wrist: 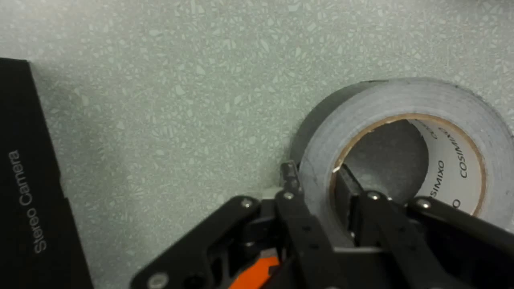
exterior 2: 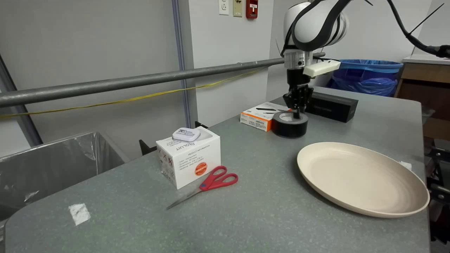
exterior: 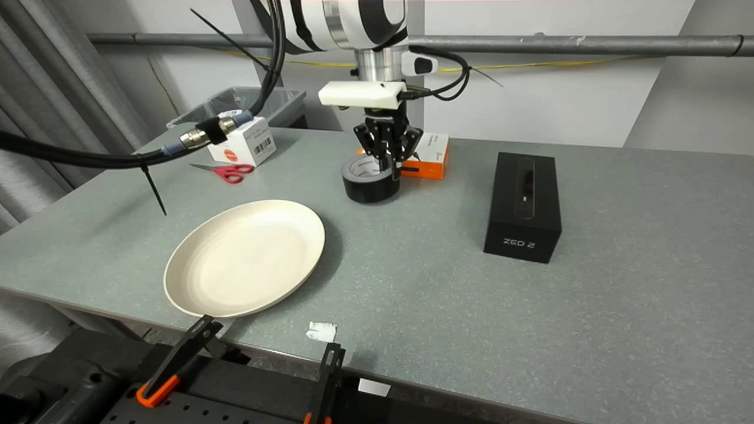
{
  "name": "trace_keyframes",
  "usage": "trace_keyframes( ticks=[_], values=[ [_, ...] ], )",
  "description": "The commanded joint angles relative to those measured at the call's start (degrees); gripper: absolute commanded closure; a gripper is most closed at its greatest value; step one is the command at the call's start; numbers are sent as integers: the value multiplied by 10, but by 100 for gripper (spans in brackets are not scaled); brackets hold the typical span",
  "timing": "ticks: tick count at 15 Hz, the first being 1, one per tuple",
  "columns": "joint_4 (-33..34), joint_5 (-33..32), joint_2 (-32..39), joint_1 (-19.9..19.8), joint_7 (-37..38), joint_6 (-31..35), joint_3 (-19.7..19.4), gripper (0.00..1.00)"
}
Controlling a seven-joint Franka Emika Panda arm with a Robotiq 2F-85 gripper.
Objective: Put the black tape on the plate
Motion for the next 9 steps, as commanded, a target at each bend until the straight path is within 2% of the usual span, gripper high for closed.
trace_keyframes(
  ticks=[1,4,9],
  values=[
    [-100,-11,-105,18,-22,30,-3,94],
    [-191,-56,-185,41,-32,81,-5,94],
    [-346,-192,-307,87,-3,134,6,94]
  ],
)
